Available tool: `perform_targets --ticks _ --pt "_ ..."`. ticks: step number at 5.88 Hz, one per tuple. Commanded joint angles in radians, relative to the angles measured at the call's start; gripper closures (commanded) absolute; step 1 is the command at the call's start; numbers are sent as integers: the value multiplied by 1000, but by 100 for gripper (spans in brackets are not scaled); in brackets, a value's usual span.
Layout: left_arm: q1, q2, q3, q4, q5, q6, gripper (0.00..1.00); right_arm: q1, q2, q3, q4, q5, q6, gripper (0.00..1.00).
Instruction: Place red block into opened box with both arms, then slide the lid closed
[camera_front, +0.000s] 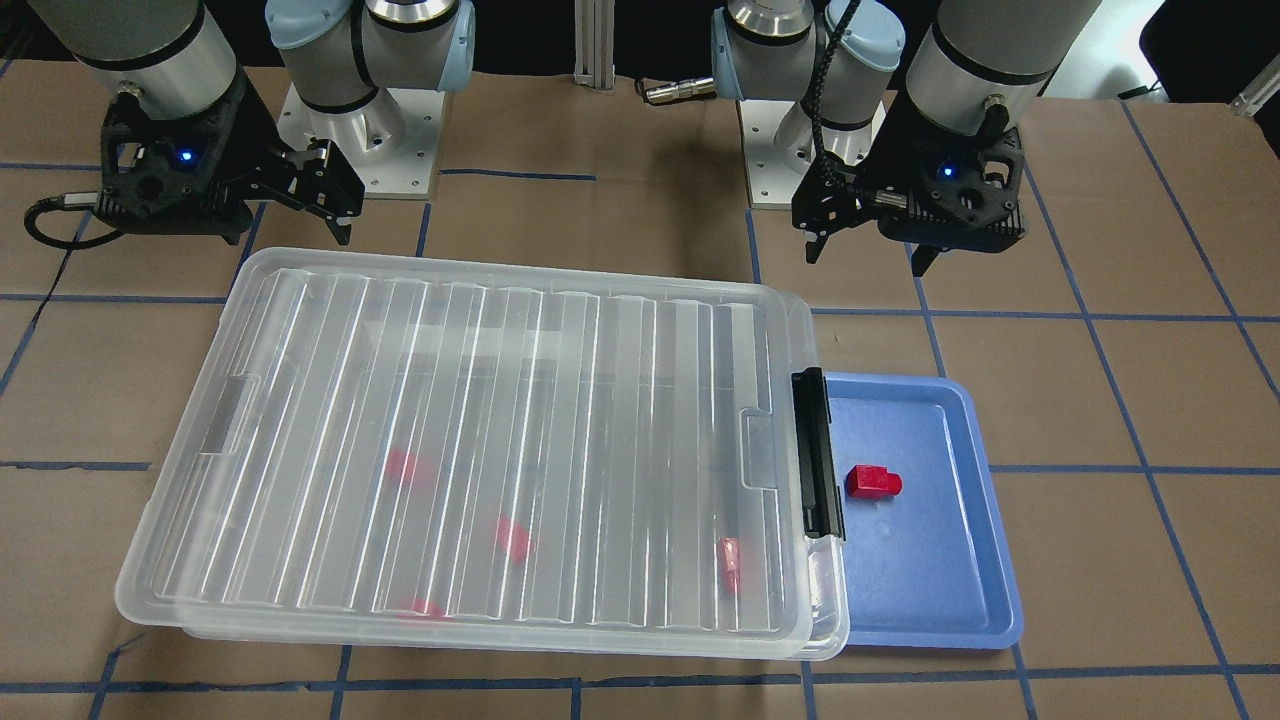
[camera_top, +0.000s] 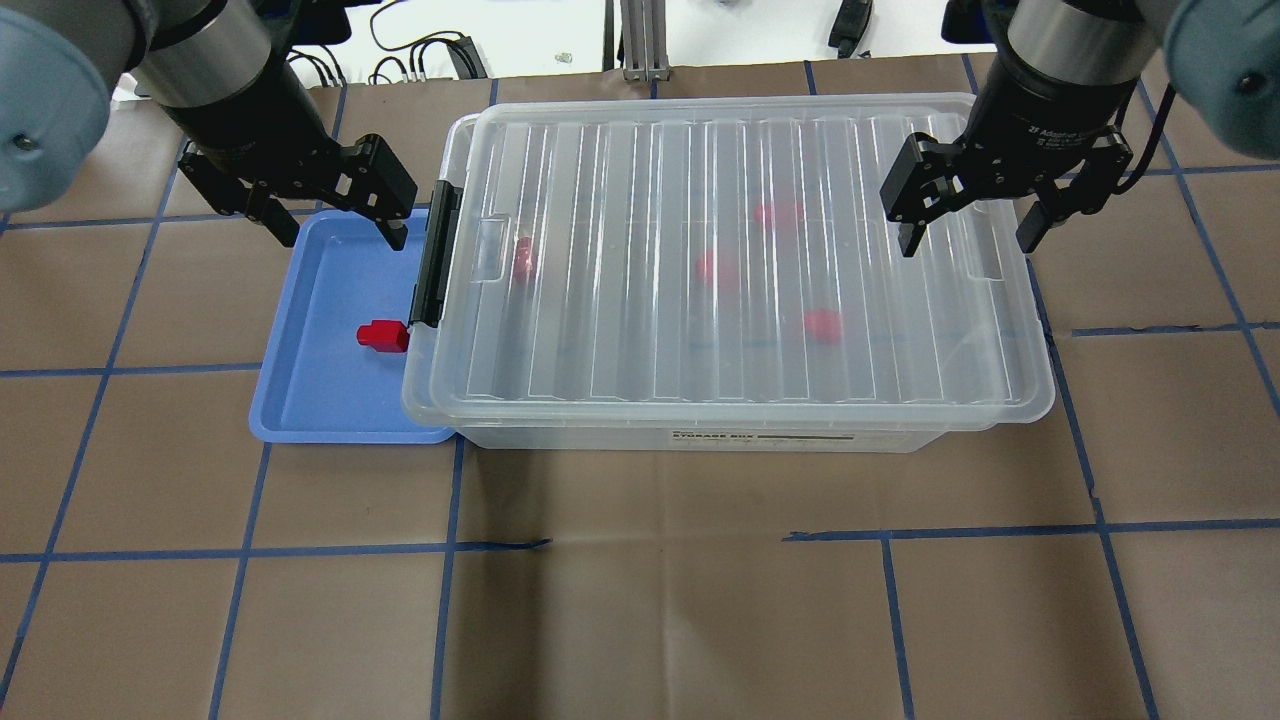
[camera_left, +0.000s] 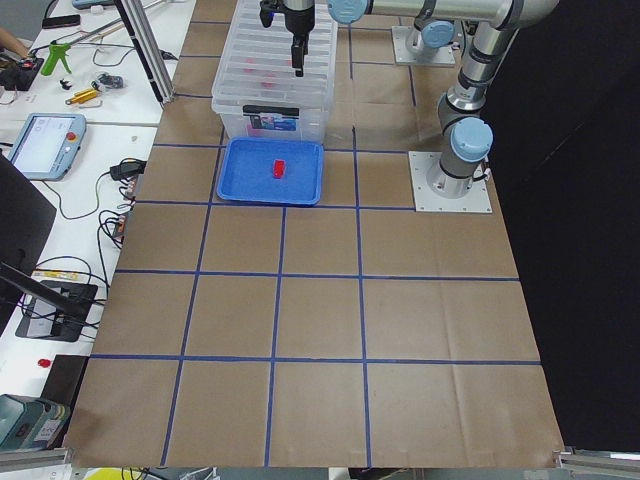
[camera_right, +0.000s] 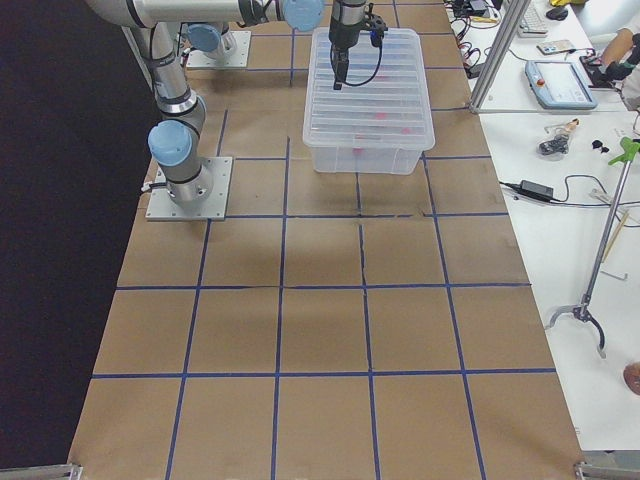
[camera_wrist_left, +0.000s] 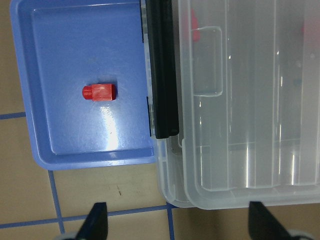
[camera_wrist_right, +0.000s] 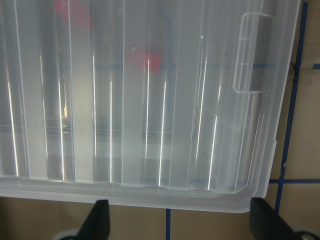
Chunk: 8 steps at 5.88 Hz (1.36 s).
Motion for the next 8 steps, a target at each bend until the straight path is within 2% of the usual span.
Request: perform_targets --ticks 1,3,5,6,7,8 --pt "2 0 0 1 0 0 2 -10 3 -4 -3 -8 0 0" --pt "2 0 0 -1 0 0 2 -66 37 -42 -7 -13 -105 0" --pt "2 0 -1 1 0 0 2 -209 99 -38 -50 -18 -275 0" --pt "2 -3 -1 1 0 2 2 -251 156 -36 -97 -19 -305 0" --pt "0 -3 -1 2 0 0 2 -283 185 -6 -131 -18 -331 0" --pt "0 -8 -1 9 0 0 2 -292 181 69 -188 -16 -328 0"
